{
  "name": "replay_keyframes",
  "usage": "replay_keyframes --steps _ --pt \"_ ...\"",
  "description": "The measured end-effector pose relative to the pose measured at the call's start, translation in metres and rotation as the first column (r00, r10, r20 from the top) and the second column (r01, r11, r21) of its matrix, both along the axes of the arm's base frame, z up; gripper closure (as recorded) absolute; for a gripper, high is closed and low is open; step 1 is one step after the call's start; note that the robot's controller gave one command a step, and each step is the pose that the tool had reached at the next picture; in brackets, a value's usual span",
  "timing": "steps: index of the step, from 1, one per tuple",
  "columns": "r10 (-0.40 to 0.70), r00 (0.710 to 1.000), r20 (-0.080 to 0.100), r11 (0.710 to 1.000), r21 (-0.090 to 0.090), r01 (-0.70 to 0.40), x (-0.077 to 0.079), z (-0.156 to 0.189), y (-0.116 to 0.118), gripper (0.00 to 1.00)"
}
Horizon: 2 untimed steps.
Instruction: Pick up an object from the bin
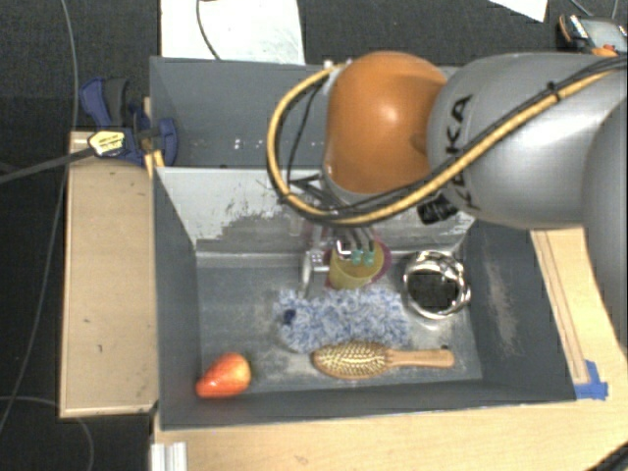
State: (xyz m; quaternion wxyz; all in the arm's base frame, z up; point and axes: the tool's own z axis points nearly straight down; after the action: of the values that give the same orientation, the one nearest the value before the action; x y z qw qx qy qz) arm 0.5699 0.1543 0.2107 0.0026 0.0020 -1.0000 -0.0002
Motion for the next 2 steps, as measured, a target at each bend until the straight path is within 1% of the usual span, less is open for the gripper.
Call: replay_keyframes --steps 1,2 --pt "-0.006 1.000 0.008 1.000 0.001 0.006 0.002 0.005 -0.001 0.00" --pt "0.194 0.981 0.010 0.981 0.001 -0.194 -0.008 -0.104 -0.069 0.00"
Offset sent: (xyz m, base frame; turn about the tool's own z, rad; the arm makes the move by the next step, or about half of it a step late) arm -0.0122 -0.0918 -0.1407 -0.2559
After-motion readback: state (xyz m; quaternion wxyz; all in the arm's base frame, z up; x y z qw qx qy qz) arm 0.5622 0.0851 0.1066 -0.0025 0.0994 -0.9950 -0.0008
